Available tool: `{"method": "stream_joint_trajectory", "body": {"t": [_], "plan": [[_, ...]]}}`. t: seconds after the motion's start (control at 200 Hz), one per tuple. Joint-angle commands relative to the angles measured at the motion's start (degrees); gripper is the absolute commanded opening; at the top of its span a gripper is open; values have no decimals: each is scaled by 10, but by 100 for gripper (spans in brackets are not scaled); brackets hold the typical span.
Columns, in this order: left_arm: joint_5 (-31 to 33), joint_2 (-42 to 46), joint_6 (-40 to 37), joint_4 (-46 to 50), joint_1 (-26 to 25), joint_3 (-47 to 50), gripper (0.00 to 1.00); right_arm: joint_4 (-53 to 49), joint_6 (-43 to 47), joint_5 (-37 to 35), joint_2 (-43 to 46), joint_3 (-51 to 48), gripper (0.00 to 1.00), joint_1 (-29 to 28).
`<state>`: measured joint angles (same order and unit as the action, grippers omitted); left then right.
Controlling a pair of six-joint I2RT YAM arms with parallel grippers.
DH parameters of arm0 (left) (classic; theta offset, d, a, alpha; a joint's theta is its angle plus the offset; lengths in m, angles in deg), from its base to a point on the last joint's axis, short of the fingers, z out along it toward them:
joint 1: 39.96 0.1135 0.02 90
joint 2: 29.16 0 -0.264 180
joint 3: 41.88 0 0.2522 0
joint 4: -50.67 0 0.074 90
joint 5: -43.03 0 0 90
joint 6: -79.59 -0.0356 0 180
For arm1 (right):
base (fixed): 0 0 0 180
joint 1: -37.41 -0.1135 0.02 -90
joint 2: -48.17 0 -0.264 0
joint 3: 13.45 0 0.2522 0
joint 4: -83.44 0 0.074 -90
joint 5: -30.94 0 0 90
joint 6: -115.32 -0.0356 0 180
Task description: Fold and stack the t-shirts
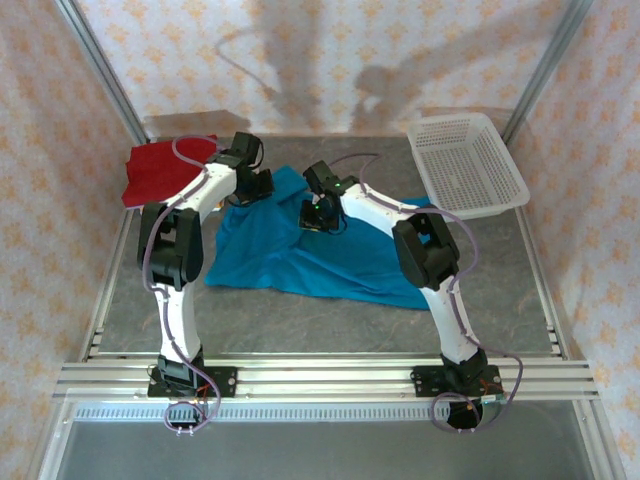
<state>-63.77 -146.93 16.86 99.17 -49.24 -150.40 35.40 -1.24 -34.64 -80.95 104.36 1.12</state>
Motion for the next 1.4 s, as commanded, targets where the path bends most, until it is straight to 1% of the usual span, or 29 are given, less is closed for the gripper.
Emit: {"method": "stream_joint_trajectory", "body": {"t": [0.0, 0.06, 0.14, 0.215, 0.245, 0.27, 0.355, 0.496, 0.581, 0.696, 0.776, 0.856, 0.971, 1.091, 1.116, 1.181, 1.256, 1.397], "plan": [[18, 7, 6, 6, 3, -11, 9, -15, 3, -15, 56, 1, 36, 6], [22, 17, 4, 4, 3, -2, 15, -18, 6, -22, 83, -12, 41, 9], [29, 43, 1, 2, 5, 16, 31, -32, 16, -42, 130, -41, 46, 10], [39, 75, -6, 11, 9, 34, 40, -48, 22, -68, 190, -90, 50, 13], [43, 81, -9, 16, 11, 46, 42, -52, 22, -78, 217, -116, 52, 14], [47, 108, -12, 20, 11, 57, 43, -56, 20, -88, 241, -140, 53, 15], [45, 153, -14, 25, 11, 110, 44, -72, 4, -112, 319, -227, 55, 21], [15, 214, 1, 21, 7, 227, 44, -80, -42, -133, 438, -375, 58, 37], [5, 244, 11, 4, 3, 302, 45, -75, -66, -146, 503, -456, 65, 50], [-3, 266, 27, -26, 2, 383, 45, -52, -93, -150, 568, -547, 70, 81], [2, 263, 31, -41, 3, 415, 46, -12, -110, -133, 587, -598, 71, 106], [9, 255, 32, -49, 3, 436, 46, 26, -120, -114, 584, -632, 72, 129], [30, 243, 36, -57, 4, 462, 47, 54, -129, -111, 570, -658, 72, 145], [36, 229, 37, -69, 4, 485, 48, 85, -144, -103, 561, -691, 73, 159], [37, 226, 53, -69, 4, 489, 48, 88, -147, -100, 559, -698, 73, 164], [45, 230, 65, -69, 4, 502, 48, 88, -155, -97, 555, -710, 73, 180], [60, 253, 80, -75, 4, 527, 49, 79, -162, -96, 558, -719, 73, 200], [64, 289, 104, -81, 4, 565, 50, 53, -177, -111, 590, -740, 73, 240]]}}
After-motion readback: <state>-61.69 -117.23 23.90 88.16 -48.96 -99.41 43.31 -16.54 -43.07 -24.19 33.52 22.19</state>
